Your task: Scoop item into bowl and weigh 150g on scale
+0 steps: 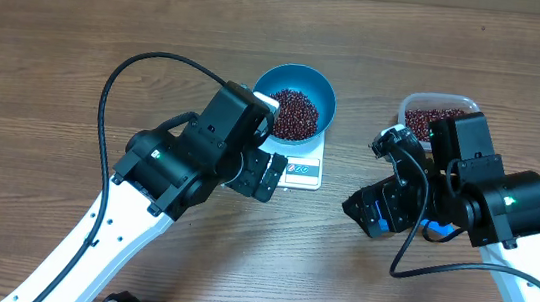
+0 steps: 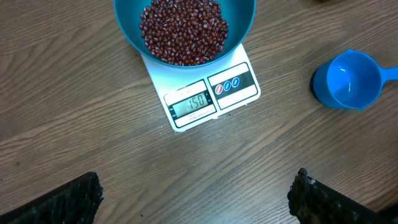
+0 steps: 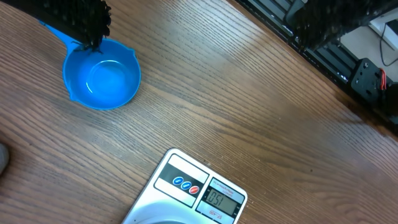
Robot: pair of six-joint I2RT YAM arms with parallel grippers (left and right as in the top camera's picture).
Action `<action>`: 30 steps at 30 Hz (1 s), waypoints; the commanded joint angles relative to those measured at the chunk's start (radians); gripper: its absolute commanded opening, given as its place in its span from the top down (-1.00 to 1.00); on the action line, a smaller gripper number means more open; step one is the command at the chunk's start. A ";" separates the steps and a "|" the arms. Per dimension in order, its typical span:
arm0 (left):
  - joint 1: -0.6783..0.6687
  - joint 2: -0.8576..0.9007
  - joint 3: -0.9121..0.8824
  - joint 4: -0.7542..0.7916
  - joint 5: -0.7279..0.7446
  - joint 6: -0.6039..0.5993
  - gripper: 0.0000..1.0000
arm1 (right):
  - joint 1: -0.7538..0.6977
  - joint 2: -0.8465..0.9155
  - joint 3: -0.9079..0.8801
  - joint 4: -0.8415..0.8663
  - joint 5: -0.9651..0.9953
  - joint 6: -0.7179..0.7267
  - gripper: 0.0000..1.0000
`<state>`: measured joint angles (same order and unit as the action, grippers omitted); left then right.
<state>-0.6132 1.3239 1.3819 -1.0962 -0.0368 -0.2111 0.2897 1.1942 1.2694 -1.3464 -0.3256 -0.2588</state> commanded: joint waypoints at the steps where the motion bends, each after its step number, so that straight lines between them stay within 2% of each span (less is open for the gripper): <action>1: 0.006 -0.004 0.003 0.000 0.004 -0.010 -0.99 | 0.005 -0.003 -0.003 0.005 0.003 -0.005 -1.00; 9: 0.006 -0.004 0.003 0.000 0.004 -0.010 -0.99 | 0.005 -0.003 -0.003 -0.013 0.004 -0.005 -1.00; 11: 0.006 -0.004 0.003 0.000 0.004 -0.010 -0.99 | -0.002 -0.026 -0.006 0.005 0.060 -0.009 -1.00; 16: 0.006 -0.004 0.003 0.000 0.004 -0.010 -0.99 | -0.080 -0.192 -0.123 0.310 0.123 -0.044 -1.00; 20: 0.006 -0.004 0.003 0.000 0.004 -0.010 -0.99 | -0.164 -0.379 -0.345 0.618 0.096 -0.050 -1.00; 22: 0.006 -0.004 0.003 0.000 0.004 -0.010 -0.99 | -0.183 -0.478 -0.464 0.732 0.061 -0.103 -1.00; 26: 0.006 -0.004 0.003 0.000 0.004 -0.010 -0.99 | -0.187 -0.649 -0.661 0.880 0.001 -0.225 -1.00; 30: 0.006 -0.004 0.003 0.000 0.004 -0.010 -0.99 | -0.187 -0.833 -0.866 1.005 -0.038 -0.240 -1.00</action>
<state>-0.6132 1.3239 1.3815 -1.0962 -0.0368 -0.2111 0.1055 0.4664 0.5129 -0.3885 -0.3077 -0.4446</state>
